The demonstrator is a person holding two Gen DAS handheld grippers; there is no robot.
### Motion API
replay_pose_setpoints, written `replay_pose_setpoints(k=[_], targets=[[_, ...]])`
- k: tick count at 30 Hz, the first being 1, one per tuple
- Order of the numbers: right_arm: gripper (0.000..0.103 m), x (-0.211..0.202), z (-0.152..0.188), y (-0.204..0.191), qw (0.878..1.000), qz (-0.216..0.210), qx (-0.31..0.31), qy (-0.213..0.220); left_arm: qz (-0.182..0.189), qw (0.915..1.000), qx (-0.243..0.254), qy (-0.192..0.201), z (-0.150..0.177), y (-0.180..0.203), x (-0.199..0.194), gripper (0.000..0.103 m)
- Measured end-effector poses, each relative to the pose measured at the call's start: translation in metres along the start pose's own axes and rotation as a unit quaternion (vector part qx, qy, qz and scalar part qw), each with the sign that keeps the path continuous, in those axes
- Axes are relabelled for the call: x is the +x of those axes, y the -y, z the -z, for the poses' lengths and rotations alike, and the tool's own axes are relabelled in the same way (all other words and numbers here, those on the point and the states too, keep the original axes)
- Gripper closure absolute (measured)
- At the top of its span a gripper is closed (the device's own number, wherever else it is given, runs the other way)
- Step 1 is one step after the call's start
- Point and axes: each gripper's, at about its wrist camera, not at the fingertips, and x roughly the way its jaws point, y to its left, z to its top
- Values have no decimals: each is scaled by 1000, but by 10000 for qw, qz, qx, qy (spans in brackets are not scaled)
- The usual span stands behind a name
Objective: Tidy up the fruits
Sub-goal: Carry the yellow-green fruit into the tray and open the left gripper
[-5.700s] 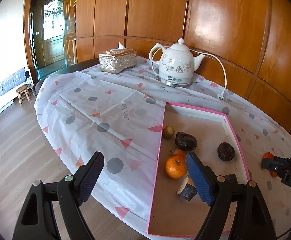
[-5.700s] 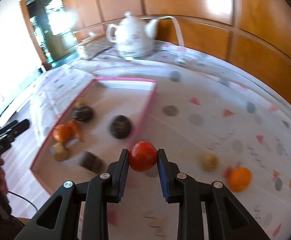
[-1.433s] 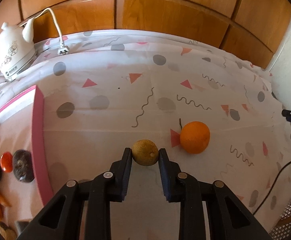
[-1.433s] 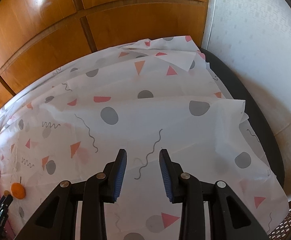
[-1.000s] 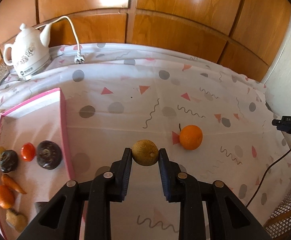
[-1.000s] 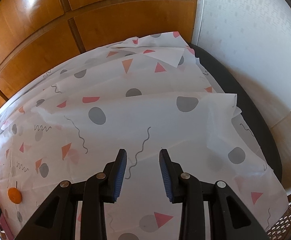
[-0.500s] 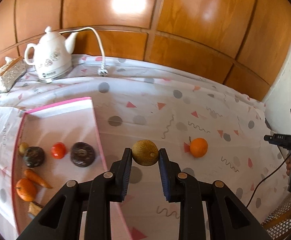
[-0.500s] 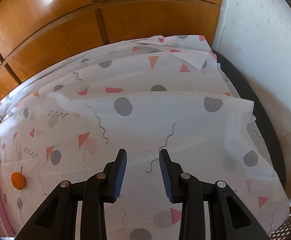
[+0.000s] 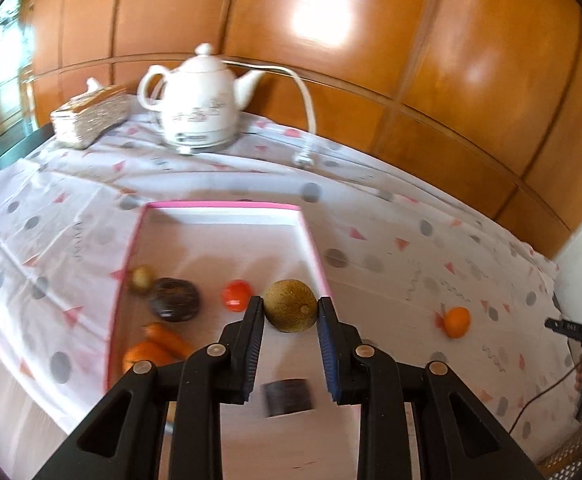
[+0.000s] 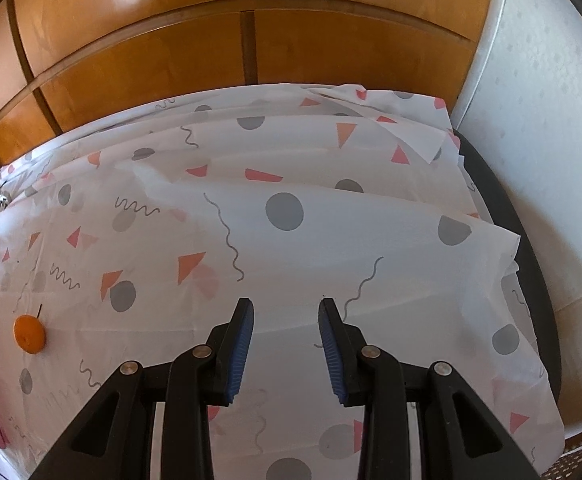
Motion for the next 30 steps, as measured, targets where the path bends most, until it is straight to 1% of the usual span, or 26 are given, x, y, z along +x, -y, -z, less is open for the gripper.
replay_pose_setpoints(k=[6,8,12,16,19,24,26,30], targets=[[69,1,1,-7,9999,-13,-152,-14,-174,9990,-410,-2,6,-43,-7,76],[69,0,2,-11,9997,-111,-211,17,-191,9985,-505,-35,10,-55,-8,76],[69,-4,4,-26,9975,-487,-506,88,-181,9983,-539,-124,23,-68,-9,76],[69,-4,10,-49,9926,-697,-989,80,-177,9982,-531,-221,34,-73,-5,76],[69,-3,14,-59,9901,-722,-1204,54,-177,9985,-484,-196,34,-70,-2,76],[69,-4,18,-68,9874,-746,-1396,44,-210,9991,-316,-194,30,-60,8,76],[69,-2,19,-68,9871,-732,-1426,21,-315,9991,-205,-201,29,-54,14,76],[69,1,19,-69,9870,-709,-1443,-14,-424,9987,-137,-237,30,-47,21,76]])
